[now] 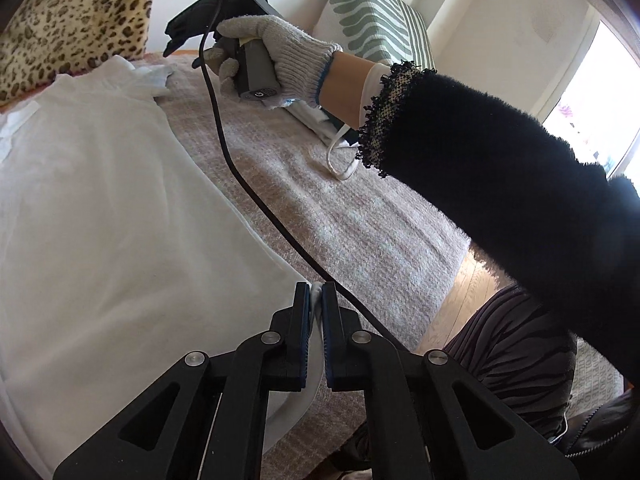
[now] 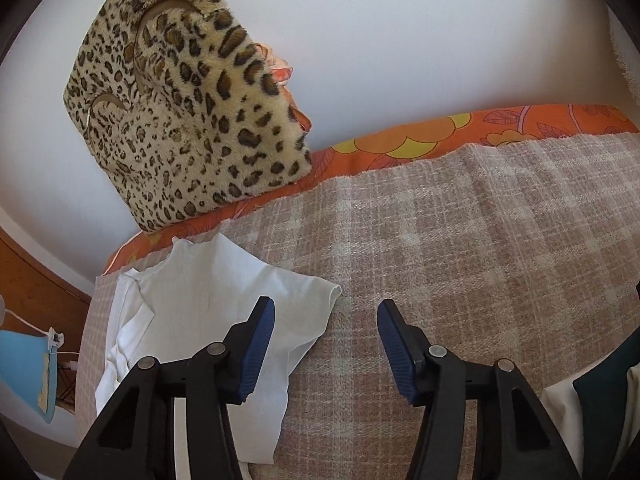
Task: Fold small clothes
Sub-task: 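Grasp the opposite side edge at the hem with left tool while right tool grasps near the shoulder, then fold the second side edge over the middle with both tools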
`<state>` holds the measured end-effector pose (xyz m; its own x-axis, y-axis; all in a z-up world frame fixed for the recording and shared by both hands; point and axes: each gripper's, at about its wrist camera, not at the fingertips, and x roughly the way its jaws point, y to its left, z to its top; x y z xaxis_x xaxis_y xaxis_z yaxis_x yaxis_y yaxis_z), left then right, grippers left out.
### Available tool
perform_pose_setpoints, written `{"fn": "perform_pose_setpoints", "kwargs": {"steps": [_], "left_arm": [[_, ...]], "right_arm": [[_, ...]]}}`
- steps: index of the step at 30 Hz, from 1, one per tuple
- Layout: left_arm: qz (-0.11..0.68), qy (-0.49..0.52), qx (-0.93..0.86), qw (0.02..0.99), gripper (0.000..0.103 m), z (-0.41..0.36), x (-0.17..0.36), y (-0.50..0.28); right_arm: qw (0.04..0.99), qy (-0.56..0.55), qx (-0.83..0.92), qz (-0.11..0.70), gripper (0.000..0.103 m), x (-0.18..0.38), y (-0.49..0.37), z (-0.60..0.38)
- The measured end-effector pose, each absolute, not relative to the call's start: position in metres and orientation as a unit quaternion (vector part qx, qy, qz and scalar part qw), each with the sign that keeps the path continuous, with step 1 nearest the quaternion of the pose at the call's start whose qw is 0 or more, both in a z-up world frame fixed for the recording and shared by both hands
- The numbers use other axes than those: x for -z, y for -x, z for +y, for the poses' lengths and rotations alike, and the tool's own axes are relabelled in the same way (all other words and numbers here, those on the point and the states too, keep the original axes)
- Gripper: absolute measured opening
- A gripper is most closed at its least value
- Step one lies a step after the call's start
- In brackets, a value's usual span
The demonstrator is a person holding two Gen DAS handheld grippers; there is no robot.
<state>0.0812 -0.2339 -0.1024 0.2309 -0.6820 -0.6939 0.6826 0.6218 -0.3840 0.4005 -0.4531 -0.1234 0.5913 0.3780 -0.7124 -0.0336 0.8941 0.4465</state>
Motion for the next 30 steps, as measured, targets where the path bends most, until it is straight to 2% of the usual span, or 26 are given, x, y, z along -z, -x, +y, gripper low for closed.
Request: {"fn": "perform_pose_setpoints", "kwargs": {"steps": [6,8,10,12,13,30], "left_arm": [[0.446,0.021,0.429,0.785,0.004,-0.223,0.103,-0.089],[0.446,0.026,0.428,0.786,0.004,-0.22,0.102,-0.09],[0.44,0.023,0.426,0.79,0.004,-0.22,0.101,-0.089],[0.438,0.026,0.426,0.792,0.004,-0.218,0.102,-0.086],[0.437,0.028,0.423,0.793,0.004,-0.216,0.102,-0.084],[0.423,0.126,0.354,0.825,0.004,-0.157,0.11,-0.069]], "right_arm": [[0.871,-0.176,-0.098,0.449,0.047,0.136,-0.421,-0.442],[0.875,-0.162,-0.087,0.448,0.036,0.135,-0.424,-0.437],[0.874,-0.156,-0.088,0.451,0.02,0.134,-0.427,-0.43],[0.878,-0.138,-0.091,0.45,0.008,0.128,-0.427,-0.422],[0.881,-0.128,-0.093,0.447,0.005,0.124,-0.425,-0.418],[0.902,-0.085,-0.096,0.412,0.001,0.062,-0.411,-0.385]]}}
